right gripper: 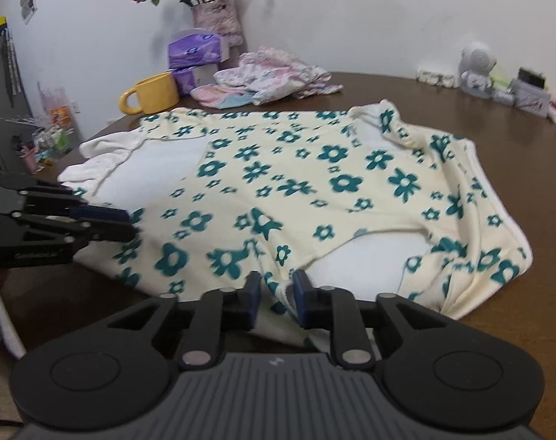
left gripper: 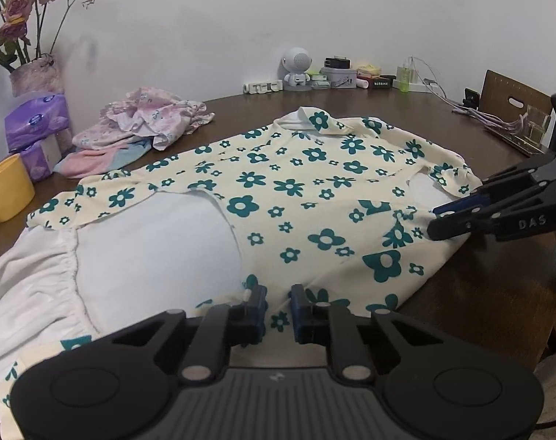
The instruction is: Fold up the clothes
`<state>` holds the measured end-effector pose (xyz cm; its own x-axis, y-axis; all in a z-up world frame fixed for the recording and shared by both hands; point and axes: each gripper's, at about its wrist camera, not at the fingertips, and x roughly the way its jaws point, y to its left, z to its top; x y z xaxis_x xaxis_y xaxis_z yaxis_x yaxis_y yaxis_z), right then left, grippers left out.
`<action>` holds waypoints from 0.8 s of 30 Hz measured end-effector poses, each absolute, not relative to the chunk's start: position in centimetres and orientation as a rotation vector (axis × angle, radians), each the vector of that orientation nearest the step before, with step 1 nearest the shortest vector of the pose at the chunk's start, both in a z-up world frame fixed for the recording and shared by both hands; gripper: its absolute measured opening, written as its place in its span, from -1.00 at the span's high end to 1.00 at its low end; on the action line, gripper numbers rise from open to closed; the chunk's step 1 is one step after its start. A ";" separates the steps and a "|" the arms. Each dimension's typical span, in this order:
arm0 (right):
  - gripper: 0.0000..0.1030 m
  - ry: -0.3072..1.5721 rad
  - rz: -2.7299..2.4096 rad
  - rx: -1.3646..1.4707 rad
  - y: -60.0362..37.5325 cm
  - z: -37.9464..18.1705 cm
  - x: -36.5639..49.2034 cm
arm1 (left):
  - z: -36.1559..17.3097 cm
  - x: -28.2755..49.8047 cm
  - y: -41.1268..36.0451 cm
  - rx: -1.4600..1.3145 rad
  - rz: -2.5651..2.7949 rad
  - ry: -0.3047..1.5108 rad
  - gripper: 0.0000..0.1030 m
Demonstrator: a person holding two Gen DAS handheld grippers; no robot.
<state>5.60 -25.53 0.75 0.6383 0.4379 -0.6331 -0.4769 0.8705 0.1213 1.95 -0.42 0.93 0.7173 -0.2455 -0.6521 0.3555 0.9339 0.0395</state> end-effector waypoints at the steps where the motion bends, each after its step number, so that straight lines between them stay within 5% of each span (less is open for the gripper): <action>1: 0.63 0.698 0.517 -0.056 -25.8 1.2 6.0 | 1.2 2.0 -0.3 0.153 -0.331 0.683 0.69; 8: 0.45 0.643 0.449 -0.087 -26.7 3.9 10.9 | 3.5 3.8 -2.0 0.085 -0.360 0.577 0.25; 15: 0.39 0.753 0.385 -0.189 -25.6 1.9 20.9 | 2.0 7.6 -2.8 -0.032 -0.368 0.696 0.18; 24: 0.39 0.746 0.348 -0.197 -27.2 0.9 23.5 | 1.5 11.0 -3.8 -0.047 -0.385 0.763 0.09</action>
